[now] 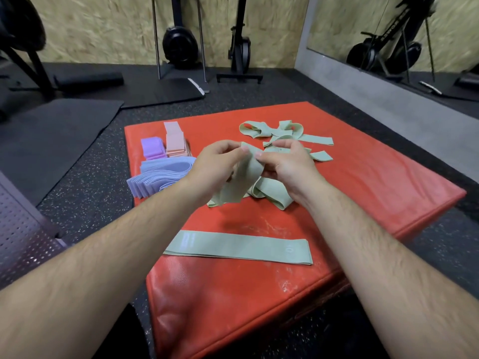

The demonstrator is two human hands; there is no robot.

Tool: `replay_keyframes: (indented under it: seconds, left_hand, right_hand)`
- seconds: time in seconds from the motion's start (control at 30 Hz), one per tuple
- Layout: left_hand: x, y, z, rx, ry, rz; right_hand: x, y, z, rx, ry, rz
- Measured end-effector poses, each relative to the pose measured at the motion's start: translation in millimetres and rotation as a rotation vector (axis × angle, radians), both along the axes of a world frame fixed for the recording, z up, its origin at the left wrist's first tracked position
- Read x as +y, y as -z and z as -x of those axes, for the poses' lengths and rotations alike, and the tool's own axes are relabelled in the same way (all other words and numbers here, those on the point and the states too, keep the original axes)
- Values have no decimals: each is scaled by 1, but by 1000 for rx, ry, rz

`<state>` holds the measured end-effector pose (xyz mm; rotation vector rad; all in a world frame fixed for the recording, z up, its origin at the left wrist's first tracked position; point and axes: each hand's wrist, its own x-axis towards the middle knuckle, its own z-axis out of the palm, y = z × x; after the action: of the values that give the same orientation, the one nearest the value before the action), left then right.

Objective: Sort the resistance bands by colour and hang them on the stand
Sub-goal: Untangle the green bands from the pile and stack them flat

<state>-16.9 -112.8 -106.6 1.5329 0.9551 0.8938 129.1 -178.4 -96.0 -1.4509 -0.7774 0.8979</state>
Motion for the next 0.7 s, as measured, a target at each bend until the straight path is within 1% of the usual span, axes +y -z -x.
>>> replay_keyframes:
  seconds: [0.1, 0.17, 0.23, 0.3, 0.4, 0.47, 0.6, 0.7]
  left_hand:
    - [-5, 0, 4, 26, 105, 125]
    - [-10, -1, 5, -27, 126, 103]
    - [-12, -3, 3, -121, 84, 54]
    - [-10, -7, 1, -195, 38, 48]
    - [-9, -10, 1, -161, -10, 76]
    - [-11, -12, 3, -174, 23, 100]
    - [-11, -11, 10, -159, 158, 127]
    - [-11, -12, 14, -101, 144, 130]
  right_hand:
    - [-2, -4, -2, 19, 40, -69]
    - [-5, -6, -4, -24, -25, -48]
    - [-9, -10, -4, -69, -130, 2]
    - [-14, -14, -4, -78, -210, 23]
    - [-20, -16, -6, -105, -286, 0]
    - [-21, -13, -6, -136, -316, -29]
    - [-24, -11, -6, -227, -287, -83]
    - [-24, -11, -7, -289, -239, -100]
